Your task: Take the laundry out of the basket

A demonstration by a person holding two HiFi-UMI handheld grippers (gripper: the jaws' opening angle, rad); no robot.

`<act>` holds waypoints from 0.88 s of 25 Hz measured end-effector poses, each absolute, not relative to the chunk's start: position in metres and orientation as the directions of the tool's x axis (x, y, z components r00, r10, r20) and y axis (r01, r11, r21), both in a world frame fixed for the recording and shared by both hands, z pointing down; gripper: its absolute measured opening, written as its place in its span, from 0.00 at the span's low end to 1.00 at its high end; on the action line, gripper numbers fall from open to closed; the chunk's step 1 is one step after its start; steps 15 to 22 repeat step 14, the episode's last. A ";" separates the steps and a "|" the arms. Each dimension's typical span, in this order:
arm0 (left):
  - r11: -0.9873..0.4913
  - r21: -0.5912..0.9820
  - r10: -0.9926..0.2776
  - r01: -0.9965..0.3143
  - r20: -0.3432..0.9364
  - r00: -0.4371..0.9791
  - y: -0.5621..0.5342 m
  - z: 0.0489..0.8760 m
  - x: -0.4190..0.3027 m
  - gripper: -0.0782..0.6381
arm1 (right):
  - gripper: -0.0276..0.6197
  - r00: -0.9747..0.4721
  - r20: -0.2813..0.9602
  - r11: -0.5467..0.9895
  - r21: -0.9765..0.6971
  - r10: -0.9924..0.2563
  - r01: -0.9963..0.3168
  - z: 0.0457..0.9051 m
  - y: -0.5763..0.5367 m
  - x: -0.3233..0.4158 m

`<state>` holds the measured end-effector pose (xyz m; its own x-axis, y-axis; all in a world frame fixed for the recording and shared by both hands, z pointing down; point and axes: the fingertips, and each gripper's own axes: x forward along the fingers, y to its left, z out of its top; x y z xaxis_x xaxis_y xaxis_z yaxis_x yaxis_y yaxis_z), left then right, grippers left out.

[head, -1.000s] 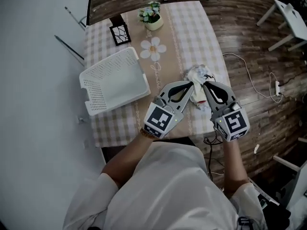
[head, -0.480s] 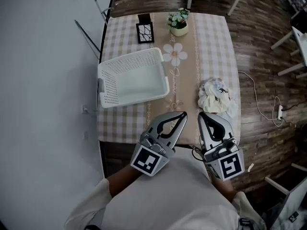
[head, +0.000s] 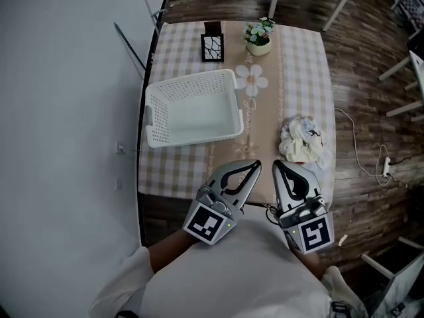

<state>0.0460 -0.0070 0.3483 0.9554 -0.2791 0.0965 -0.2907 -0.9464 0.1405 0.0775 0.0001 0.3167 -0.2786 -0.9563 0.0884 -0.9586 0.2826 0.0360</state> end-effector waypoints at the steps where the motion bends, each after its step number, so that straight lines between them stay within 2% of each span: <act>1: -0.946 0.143 -0.278 -0.290 0.098 0.956 -0.007 0.348 0.045 0.14 | 0.06 -0.273 0.087 0.277 0.033 -0.958 -0.960 0.316 -0.001 0.078; 22: -0.954 0.149 -0.245 -0.258 0.099 0.964 -0.006 0.345 0.058 0.14 | 0.06 -0.255 0.095 0.259 0.039 -0.962 -0.965 0.312 0.000 0.090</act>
